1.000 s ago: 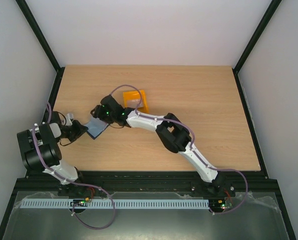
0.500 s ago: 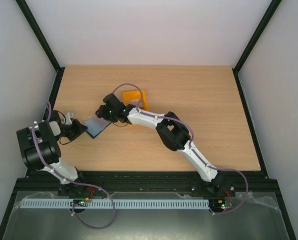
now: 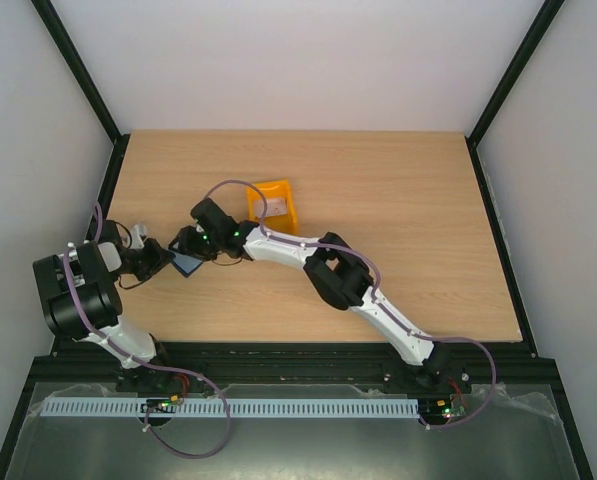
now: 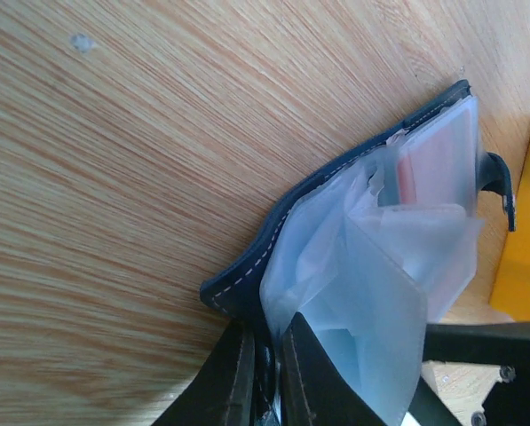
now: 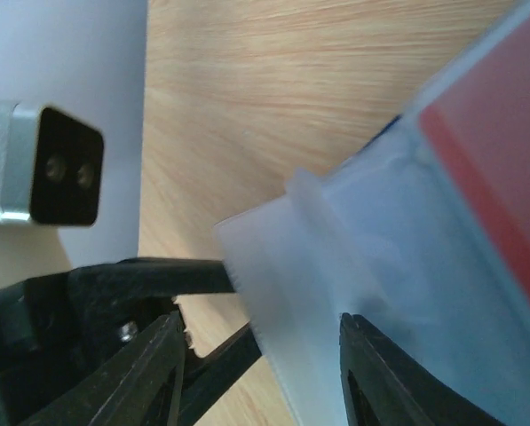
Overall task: Take the credit cards out of the card holder
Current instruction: Pick up the card holder from the center of the board.
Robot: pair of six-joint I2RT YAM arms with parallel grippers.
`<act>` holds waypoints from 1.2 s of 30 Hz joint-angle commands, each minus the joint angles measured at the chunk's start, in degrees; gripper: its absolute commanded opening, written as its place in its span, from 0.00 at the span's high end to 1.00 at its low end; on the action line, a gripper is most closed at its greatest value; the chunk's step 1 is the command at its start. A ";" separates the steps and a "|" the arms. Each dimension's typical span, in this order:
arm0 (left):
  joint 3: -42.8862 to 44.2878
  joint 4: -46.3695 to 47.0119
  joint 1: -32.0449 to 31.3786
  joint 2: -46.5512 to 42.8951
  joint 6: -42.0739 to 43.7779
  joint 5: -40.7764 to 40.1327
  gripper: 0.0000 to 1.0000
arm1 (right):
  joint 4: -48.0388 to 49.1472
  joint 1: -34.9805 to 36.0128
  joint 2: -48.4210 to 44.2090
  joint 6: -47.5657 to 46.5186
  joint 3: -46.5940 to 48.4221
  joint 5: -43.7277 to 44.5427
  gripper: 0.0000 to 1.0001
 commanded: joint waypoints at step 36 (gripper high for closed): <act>3.48 -2.38 0.86 1.34 6.08 -3.58 0.97 | -7.42 -2.96 8.72 5.74 13.48 8.47 0.45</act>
